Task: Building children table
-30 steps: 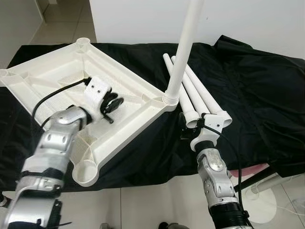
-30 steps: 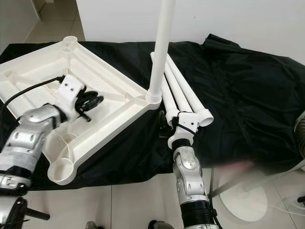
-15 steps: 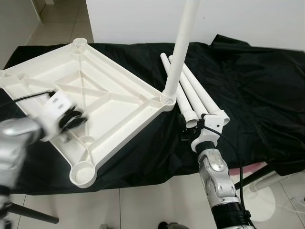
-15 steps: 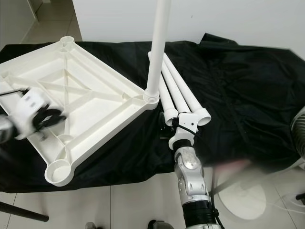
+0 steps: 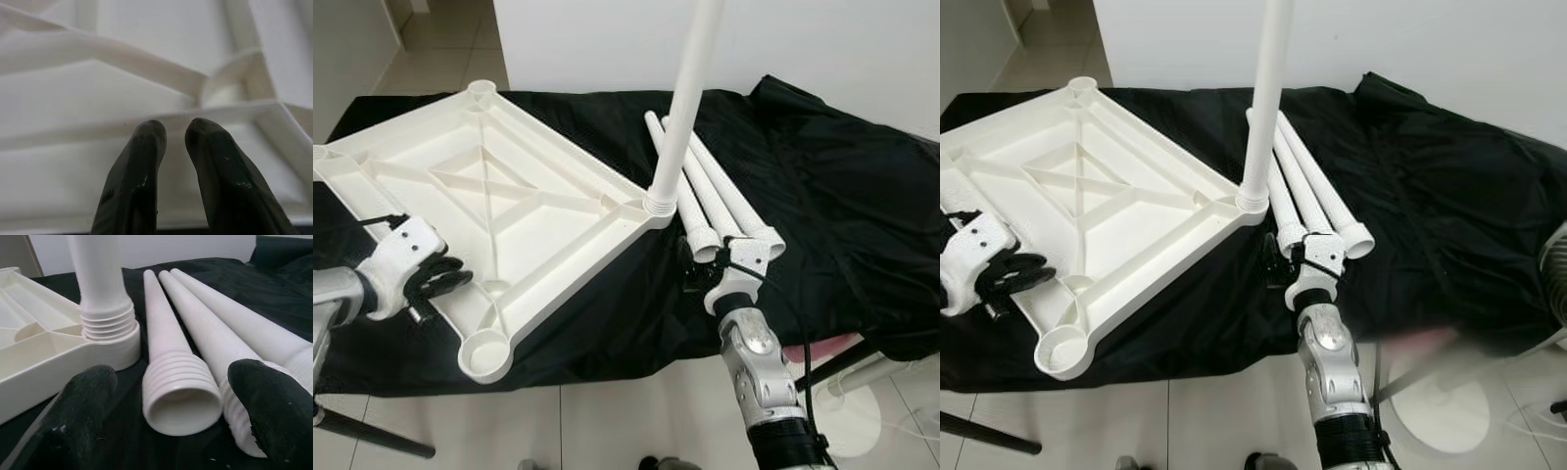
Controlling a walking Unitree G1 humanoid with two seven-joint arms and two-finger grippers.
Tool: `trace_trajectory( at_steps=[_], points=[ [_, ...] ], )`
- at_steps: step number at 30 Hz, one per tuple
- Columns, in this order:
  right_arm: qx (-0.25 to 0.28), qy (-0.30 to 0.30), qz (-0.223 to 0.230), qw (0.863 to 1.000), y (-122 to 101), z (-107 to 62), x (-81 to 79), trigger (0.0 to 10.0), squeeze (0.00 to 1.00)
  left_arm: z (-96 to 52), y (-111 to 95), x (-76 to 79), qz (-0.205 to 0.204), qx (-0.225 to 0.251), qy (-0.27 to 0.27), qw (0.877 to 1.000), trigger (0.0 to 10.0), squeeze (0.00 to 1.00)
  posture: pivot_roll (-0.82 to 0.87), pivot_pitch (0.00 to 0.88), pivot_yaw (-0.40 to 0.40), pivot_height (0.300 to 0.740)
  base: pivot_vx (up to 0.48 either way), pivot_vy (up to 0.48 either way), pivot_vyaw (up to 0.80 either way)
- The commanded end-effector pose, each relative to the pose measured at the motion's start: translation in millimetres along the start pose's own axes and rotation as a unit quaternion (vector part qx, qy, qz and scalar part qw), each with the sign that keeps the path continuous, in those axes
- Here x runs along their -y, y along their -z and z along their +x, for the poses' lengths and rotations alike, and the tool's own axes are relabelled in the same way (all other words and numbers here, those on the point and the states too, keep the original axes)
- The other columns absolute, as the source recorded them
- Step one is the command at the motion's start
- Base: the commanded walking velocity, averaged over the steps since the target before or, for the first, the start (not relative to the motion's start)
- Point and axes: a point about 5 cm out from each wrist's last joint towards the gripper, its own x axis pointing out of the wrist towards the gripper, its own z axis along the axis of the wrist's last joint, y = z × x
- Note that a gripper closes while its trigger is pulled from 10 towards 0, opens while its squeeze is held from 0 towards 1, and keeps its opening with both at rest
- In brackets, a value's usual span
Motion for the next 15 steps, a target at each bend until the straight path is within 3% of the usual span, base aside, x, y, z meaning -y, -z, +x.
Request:
trace_trajectory(
  at_steps=[1, 4, 5, 7, 8, 10, 15],
  points=[
    [-0.011, -0.002, 0.000, 1.000, 4.7, -2.4, -0.8, 10.0, 0.00, -0.9, -1.1, 11.4, -0.002, -0.004, 0.075, 0.997, 10.0, 0.00, -0.05, 0.104, -0.027, 0.740, 0.000, 0.000, 0.00],
    [-0.012, -0.004, 0.000, 1.000, 4.8, -2.1, -0.7, 10.0, 0.00, 0.1, -1.0, 17.4, -0.005, -0.006, 0.087, 0.996, 10.0, 0.00, -0.04, 0.102, -0.030, 0.740, 0.000, 0.000, 0.00],
    [-0.011, -0.007, -0.001, 1.000, 4.2, -0.9, -1.6, 10.0, 0.00, 2.4, 1.9, 27.1, -0.011, -0.014, 0.105, 0.994, 10.0, 0.00, -0.04, 0.100, -0.033, 0.740, 0.000, 0.000, 0.00],
    [-0.011, -0.007, -0.001, 1.000, 4.2, -0.9, -1.6, 10.0, 0.00, 2.4, 1.9, 27.1, -0.011, -0.014, 0.105, 0.994, 10.0, 0.00, -0.04, 0.100, -0.033, 0.740, 0.000, 0.000, 0.00],
    [-0.011, -0.009, -0.001, 1.000, 3.8, 0.1, -2.4, 10.0, 0.00, 4.4, 5.0, 35.3, -0.014, -0.022, 0.119, 0.993, 10.0, 0.00, -0.04, 0.098, -0.036, 0.740, 0.000, 0.000, 0.00],
    [-0.011, -0.009, -0.001, 1.000, 3.8, 0.1, -2.4, 10.0, 0.00, 4.4, 5.0, 35.3, -0.014, -0.022, 0.119, 0.993, 10.0, 0.00, -0.04, 0.098, -0.036, 0.740, 0.000, 0.000, 0.00],
    [-0.012, -0.016, -0.003, 1.000, 3.9, 2.0, -4.3, 10.0, 0.00, 18.8, -7.8, 55.4, -0.015, 0.011, 0.143, 0.990, 10.0, 0.00, -0.04, 0.091, -0.042, 0.740, 0.000, 0.000, 0.00]
  ],
)
